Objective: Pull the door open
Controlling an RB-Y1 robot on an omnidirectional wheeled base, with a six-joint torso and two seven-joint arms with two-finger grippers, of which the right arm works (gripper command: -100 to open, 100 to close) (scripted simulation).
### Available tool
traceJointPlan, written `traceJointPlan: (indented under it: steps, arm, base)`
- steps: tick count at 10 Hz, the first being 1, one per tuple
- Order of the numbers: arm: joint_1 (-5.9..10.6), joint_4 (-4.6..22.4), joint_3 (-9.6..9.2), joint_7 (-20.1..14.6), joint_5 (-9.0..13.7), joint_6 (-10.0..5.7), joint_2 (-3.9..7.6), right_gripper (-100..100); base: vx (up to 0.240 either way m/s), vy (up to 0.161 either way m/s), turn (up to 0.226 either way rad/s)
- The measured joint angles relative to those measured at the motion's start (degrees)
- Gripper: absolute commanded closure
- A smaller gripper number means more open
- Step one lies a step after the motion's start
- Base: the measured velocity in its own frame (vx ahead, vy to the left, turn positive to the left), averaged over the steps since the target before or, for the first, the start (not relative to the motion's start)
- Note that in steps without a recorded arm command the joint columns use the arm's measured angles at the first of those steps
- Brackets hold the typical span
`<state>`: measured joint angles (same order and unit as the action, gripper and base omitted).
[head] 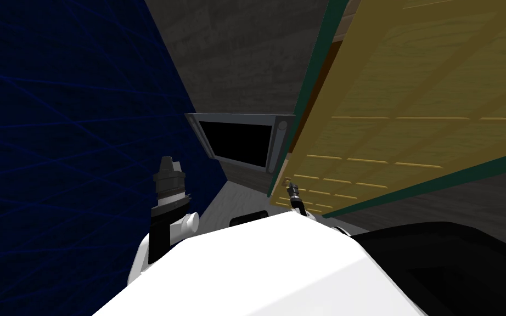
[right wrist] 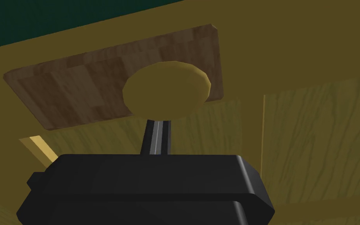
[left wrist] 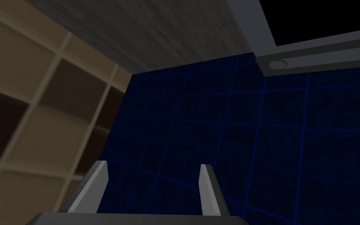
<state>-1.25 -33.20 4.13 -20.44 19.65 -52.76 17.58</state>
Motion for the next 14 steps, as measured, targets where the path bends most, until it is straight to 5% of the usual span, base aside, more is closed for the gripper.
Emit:
traceJointPlan:
  steps: [4,14]
  arm:
    - [1.33,0.81,-1.0,-5.87,2.41,-0.62,-1.01,-100]
    - [2.17,-2.18,-3.35,-20.71,9.39,0.41,-3.67,-100]
  base:
    - [-0.086,-0.001,0.041]
    - [-0.065,-0.012,0.037]
